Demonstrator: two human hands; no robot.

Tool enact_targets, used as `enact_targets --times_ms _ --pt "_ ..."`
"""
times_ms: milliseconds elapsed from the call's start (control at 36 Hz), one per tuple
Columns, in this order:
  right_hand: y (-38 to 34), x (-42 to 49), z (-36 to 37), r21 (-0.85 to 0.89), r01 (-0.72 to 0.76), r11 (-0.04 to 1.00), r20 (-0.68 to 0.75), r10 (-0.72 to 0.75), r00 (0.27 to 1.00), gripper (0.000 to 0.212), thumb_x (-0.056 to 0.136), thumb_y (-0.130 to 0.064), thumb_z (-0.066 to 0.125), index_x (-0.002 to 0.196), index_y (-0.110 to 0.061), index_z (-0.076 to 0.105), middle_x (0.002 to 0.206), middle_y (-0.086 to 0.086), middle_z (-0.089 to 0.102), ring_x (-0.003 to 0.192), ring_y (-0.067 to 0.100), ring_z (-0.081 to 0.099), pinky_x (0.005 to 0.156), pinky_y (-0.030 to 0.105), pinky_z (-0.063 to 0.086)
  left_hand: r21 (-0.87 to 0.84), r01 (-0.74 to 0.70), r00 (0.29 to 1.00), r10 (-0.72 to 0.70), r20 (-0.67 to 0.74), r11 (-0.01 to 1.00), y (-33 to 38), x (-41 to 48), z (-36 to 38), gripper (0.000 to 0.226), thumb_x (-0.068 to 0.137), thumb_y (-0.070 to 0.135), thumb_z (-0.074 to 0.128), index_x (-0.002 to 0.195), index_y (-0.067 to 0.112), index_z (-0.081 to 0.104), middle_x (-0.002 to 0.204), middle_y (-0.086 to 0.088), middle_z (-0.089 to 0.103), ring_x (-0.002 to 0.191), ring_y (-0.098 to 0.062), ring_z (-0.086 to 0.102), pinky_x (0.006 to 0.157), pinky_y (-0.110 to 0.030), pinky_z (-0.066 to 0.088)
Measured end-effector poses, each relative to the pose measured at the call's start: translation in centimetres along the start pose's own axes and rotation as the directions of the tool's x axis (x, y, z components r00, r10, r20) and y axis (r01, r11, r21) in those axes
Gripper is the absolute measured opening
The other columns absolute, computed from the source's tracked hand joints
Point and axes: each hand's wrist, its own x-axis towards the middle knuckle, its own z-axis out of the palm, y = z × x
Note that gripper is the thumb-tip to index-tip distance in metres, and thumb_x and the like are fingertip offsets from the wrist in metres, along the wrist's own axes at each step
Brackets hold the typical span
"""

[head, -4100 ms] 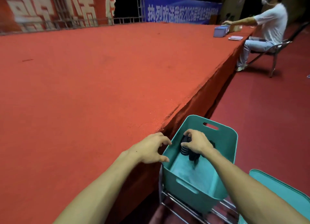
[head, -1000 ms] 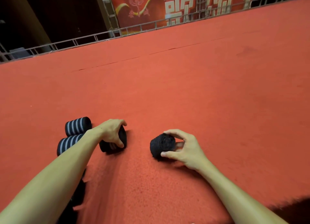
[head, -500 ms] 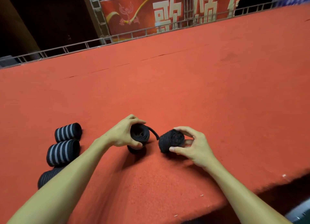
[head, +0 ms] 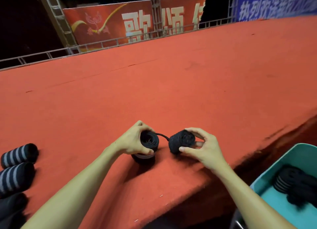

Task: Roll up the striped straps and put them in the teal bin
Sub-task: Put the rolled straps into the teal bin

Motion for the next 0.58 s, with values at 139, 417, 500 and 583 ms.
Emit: enact_targets --times_ms 139,417,500,583 --pt "0.4 -0.5 -2.7 -0.018 0.003 1.0 -0.056 -0.004 0.998 0.056 0.062 0.006 0.089 0.103 -0.027 0.067 0.107 -0.004 0.07 0.094 -0.005 0.065 0.08 0.016 0.054 0.004 -0.027 0.999 0.027 0.02 1.0 2.1 1.6 0.7 0.072 0.046 0.059 0.067 0.109 0.028 0.052 0.11 0.006 0.058 0.1 -0.009 0.055 0.082 -0.007 0.037" --pt "0.3 -1.8 -8.3 -0.063 -0.01 0.998 -0.17 -0.001 0.985 0.058 0.062 0.003 0.09 0.103 -0.031 0.066 0.109 -0.007 0.068 0.086 -0.001 0.067 0.079 0.019 0.055 0.044 -0.111 0.99 0.107 0.087 0.993 5.6 5.6 3.7 0.084 0.052 0.064 0.071 0.125 0.025 0.062 0.12 0.01 0.061 0.114 -0.011 0.058 0.103 -0.036 0.047" --pt "0.5 -2.7 -10.3 -0.08 -0.023 0.996 -0.224 0.004 0.974 0.059 0.062 0.001 0.091 0.102 -0.035 0.066 0.108 -0.013 0.068 0.091 0.009 0.069 0.078 0.021 0.054 0.043 -0.128 0.986 0.123 0.113 0.991 7.3 6.7 4.9 0.08 0.055 0.063 0.072 0.125 0.026 0.061 0.12 0.009 0.062 0.113 -0.011 0.059 0.102 -0.037 0.048" --pt "0.8 -3.7 -12.4 -0.097 -0.039 0.995 -0.287 0.01 0.958 0.058 0.062 0.0 0.091 0.102 -0.034 0.066 0.106 -0.012 0.068 0.095 0.012 0.068 0.083 0.028 0.058 0.038 -0.162 0.977 0.155 0.146 0.986 9.2 7.9 6.4 0.08 0.055 0.064 0.071 0.124 0.026 0.061 0.119 0.008 0.064 0.112 -0.012 0.06 0.101 -0.039 0.048"
